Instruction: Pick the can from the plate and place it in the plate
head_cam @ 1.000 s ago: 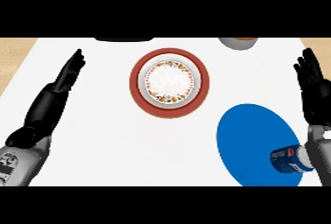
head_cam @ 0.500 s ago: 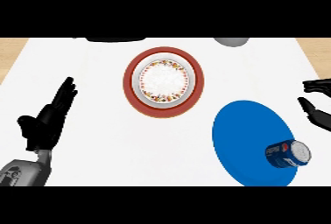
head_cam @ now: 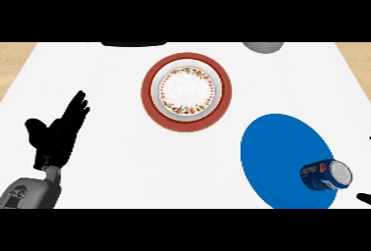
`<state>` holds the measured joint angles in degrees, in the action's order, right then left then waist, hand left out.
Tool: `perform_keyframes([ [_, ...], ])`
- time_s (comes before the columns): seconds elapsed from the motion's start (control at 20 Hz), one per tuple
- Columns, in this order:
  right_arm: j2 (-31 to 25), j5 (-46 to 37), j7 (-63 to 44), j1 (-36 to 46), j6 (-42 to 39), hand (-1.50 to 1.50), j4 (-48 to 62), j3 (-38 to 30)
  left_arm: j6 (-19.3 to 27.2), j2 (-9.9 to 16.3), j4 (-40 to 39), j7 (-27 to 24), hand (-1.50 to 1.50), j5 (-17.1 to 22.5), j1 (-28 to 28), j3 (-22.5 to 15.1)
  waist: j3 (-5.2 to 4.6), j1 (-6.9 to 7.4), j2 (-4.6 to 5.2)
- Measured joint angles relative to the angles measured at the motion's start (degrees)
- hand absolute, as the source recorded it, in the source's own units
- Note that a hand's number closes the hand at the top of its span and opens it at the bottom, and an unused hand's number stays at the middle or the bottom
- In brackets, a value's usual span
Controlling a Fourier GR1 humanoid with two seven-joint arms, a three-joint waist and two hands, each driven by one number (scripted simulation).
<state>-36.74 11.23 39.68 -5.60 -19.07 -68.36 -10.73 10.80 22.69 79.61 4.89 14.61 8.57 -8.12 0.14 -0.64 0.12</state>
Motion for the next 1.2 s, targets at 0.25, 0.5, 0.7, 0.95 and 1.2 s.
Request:
perform_keyframes([
  [0.25,-3.84,-6.30,3.78,-0.37,-0.87,-1.50,3.75,0.23,-0.87,-1.03,-1.64,-0.26,0.00,-0.76,0.37,0.76,-0.07,0.40,-0.05],
  [0.5,-5.55,-9.19,0.46,-1.25,-1.87,-1.50,-0.68,-0.04,-1.33,-1.63,-0.51,2.34,0.00,-1.94,1.10,1.71,-0.14,0.42,-0.14],
  [0.7,-6.27,-12.64,-4.55,-1.22,-2.64,-1.50,-4.24,2.47,-2.46,-1.73,-1.42,1.78,0.00,-2.01,1.36,2.87,-0.18,0.47,-0.14],
  [0.95,-7.38,-17.89,-9.40,-2.84,-2.09,-1.50,-9.09,4.18,-2.48,-2.36,0.01,1.99,0.00,-2.88,0.28,3.31,-0.16,0.50,-0.19],
  [1.2,-6.85,-23.49,-14.98,-2.57,-1.05,-1.50,-12.32,6.06,-4.12,-2.74,-1.71,1.46,0.00,-3.11,1.01,4.48,-0.18,0.47,-0.15],
])
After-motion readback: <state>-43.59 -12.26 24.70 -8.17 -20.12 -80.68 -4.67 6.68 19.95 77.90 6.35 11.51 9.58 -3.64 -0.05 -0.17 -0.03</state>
